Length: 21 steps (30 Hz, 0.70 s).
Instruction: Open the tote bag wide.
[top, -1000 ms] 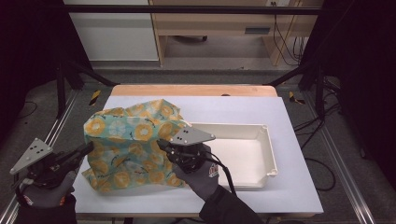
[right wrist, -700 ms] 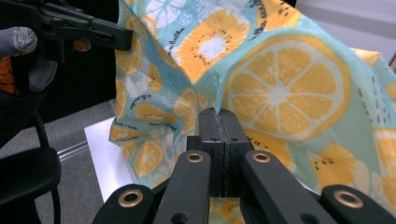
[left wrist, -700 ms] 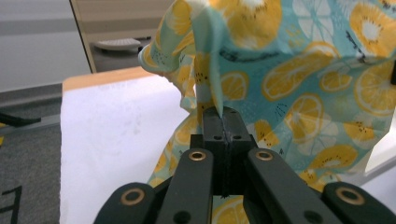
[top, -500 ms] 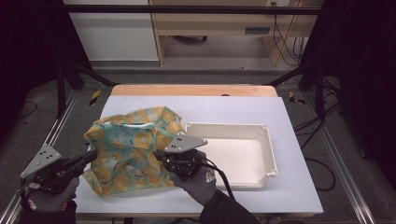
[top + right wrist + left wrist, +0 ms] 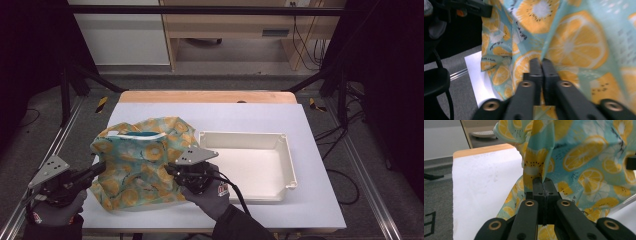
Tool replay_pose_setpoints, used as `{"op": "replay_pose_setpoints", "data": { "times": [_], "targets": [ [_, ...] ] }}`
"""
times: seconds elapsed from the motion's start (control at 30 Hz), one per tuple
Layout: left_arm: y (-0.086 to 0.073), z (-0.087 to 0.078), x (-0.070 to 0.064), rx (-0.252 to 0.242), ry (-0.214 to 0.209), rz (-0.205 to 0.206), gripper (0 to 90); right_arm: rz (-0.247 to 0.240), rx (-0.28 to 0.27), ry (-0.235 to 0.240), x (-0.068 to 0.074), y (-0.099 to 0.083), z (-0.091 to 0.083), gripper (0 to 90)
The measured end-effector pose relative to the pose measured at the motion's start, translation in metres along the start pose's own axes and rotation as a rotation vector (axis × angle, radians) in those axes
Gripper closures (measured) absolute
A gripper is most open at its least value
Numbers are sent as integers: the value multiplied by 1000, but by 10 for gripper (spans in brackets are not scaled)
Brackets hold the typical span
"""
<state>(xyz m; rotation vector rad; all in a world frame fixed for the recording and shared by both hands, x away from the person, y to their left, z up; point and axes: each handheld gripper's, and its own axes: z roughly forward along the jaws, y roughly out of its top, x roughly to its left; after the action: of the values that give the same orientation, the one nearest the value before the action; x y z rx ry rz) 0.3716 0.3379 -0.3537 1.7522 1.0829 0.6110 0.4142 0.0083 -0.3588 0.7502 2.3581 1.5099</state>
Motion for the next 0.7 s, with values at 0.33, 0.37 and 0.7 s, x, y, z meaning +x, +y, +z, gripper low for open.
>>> {"op": "replay_pose_setpoints", "data": {
  "times": [0.33, 0.37, 0.7],
  "targets": [
    [-2, 5, 1, 15, -5, -4, 899, -9, -199, -58, -13, 22, -34, 584],
    [-2, 5, 1, 16, -6, -5, 899, -18, -218, -77, -15, 23, -35, 563],
    [-3, 5, 2, 15, -8, -7, 899, -38, -127, -154, -29, 27, -21, 773]
  ]
}}
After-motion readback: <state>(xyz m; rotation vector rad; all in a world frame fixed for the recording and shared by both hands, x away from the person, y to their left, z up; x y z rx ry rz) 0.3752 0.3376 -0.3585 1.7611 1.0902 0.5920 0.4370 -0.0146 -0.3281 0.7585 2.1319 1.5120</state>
